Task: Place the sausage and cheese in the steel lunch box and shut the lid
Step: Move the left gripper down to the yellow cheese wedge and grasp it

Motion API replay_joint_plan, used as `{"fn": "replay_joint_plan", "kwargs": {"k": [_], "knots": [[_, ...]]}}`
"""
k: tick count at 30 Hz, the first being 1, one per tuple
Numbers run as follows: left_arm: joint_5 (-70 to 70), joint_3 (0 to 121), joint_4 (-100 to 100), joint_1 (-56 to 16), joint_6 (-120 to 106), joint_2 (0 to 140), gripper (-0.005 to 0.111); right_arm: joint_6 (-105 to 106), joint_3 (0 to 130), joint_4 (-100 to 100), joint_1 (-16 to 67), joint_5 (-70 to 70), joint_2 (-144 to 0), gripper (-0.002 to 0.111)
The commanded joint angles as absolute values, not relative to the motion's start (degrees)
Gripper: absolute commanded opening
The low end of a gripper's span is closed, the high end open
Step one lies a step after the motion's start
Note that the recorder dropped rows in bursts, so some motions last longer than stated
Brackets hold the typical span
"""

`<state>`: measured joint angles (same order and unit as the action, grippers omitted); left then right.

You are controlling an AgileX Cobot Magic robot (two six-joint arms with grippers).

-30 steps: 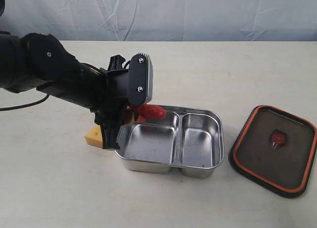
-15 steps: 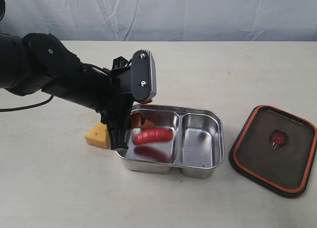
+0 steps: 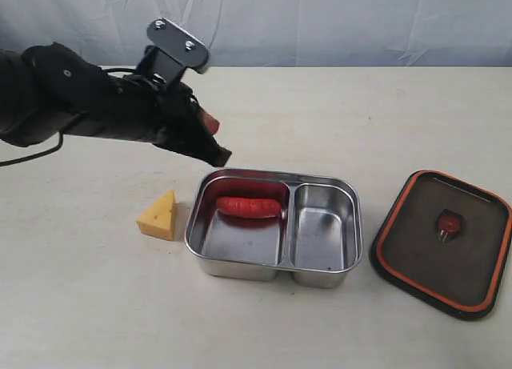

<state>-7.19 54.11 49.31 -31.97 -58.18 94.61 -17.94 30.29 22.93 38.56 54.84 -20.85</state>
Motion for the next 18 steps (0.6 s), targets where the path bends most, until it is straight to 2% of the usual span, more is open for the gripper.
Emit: {"fn": "replay_joint_plan", "kwargs": {"k": [1, 4, 8, 10, 11, 12, 14, 18], "knots": [[-17.10, 54.30, 43.95, -24.16, -41.64, 94.63, 0.000, -17.99, 30.06, 23.55, 38.39, 54.75, -20.64, -0.001], [-28.60, 54.30, 30.31, -18.15, -26.08, 94.63, 0.000, -17.99, 30.06, 23.55, 38.39, 54.75, -20.64, -0.001], [-33.69, 54.30, 25.90, -19.04, -22.76, 94.63, 0.003, -17.99, 30.06, 23.55, 38.39, 54.75, -20.64, -0.001], [-33.65, 54.30, 25.81, -20.18, -22.90, 94.63, 0.019, -17.99, 30.06, 23.55, 38.39, 54.75, -20.64, -0.001], [-33.26, 54.30, 26.04, -20.22, -22.90, 94.63, 0.033, -17.99, 30.06, 23.55, 38.39, 54.75, -20.64, -0.001], [-32.98, 54.30, 26.64, -20.22, -22.90, 94.63, 0.043, -17.99, 30.06, 23.55, 38.39, 54.75, -20.64, -0.001], [-32.49, 54.30, 27.43, -20.22, -22.69, 94.63, 0.057, -17.99, 30.06, 23.55, 38.39, 54.75, -20.64, -0.001], [-31.30, 54.30, 26.03, -20.22, -23.84, 95.64, 0.060, -17.99, 30.06, 23.55, 38.39, 54.75, -20.64, -0.001]]}}
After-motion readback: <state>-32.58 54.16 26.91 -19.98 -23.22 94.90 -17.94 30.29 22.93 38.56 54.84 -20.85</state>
